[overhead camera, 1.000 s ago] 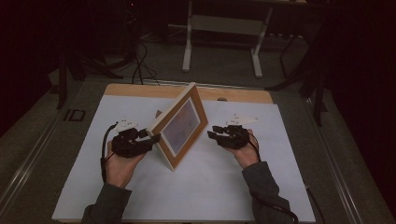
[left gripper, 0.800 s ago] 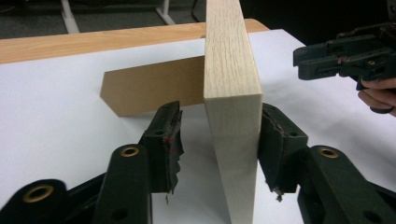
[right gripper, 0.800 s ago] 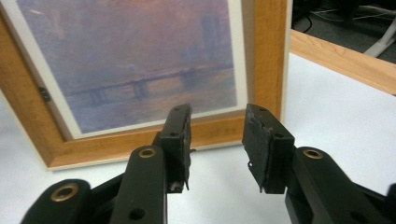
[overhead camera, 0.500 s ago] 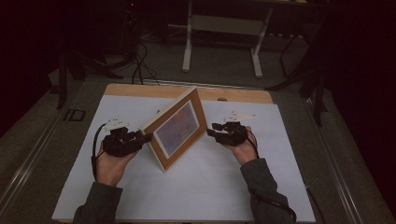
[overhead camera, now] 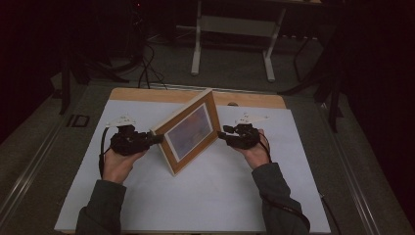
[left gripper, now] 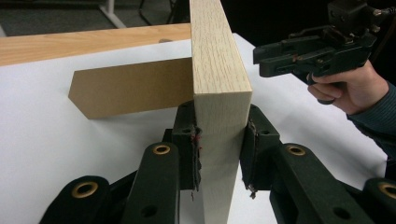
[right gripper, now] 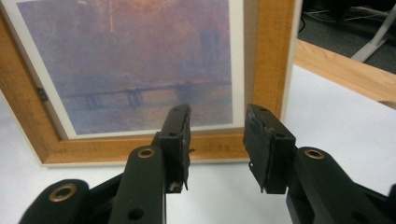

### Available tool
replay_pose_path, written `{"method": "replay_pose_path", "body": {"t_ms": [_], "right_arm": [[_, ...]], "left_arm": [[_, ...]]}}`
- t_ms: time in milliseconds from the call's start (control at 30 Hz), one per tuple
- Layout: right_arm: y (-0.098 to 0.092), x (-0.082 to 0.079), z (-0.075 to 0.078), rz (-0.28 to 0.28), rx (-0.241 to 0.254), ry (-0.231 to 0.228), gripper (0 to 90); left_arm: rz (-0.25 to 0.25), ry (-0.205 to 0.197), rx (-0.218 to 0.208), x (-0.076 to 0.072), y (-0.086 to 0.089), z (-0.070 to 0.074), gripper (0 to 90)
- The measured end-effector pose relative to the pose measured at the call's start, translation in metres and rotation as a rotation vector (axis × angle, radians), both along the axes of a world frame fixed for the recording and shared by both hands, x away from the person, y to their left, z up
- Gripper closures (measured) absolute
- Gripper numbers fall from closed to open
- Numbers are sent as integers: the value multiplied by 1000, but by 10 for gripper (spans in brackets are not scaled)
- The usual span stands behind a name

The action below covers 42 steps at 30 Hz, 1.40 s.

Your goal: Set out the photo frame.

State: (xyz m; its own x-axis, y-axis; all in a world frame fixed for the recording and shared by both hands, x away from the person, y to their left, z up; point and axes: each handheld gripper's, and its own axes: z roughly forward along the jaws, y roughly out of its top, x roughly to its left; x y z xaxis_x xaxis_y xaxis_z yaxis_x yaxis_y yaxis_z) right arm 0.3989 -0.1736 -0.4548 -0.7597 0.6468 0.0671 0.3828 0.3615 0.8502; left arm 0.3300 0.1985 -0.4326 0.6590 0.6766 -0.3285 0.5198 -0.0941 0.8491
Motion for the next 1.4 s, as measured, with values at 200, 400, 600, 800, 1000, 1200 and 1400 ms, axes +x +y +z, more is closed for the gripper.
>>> {"method": "replay_pose_path", "body": {"t_ms": [200, 400, 600, 800, 1000, 1200, 1400], "right_arm": [[-4, 6, 5, -21, 4, -7, 602], [-10, 8, 12, -38, 11, -22, 601], [-19, 10, 19, -59, 21, -34, 590], [-25, 11, 26, -83, 44, -51, 574], [-29, 13, 30, -99, 45, -61, 555], [-35, 16, 33, -114, 42, -64, 546], [-37, 18, 33, -110, 45, -63, 539]], "left_arm": [[-48, -20, 24, 1, -10, 4, 721], [-92, -30, 52, 2, -14, 7, 723], [-145, -54, 63, 0, -17, 8, 723], [-176, -66, 68, -1, -18, 8, 723], [-197, -79, 69, -1, -18, 8, 722], [-218, -85, 72, -1, -18, 8, 722], [-235, -95, 79, -1, -19, 9, 722]]}}
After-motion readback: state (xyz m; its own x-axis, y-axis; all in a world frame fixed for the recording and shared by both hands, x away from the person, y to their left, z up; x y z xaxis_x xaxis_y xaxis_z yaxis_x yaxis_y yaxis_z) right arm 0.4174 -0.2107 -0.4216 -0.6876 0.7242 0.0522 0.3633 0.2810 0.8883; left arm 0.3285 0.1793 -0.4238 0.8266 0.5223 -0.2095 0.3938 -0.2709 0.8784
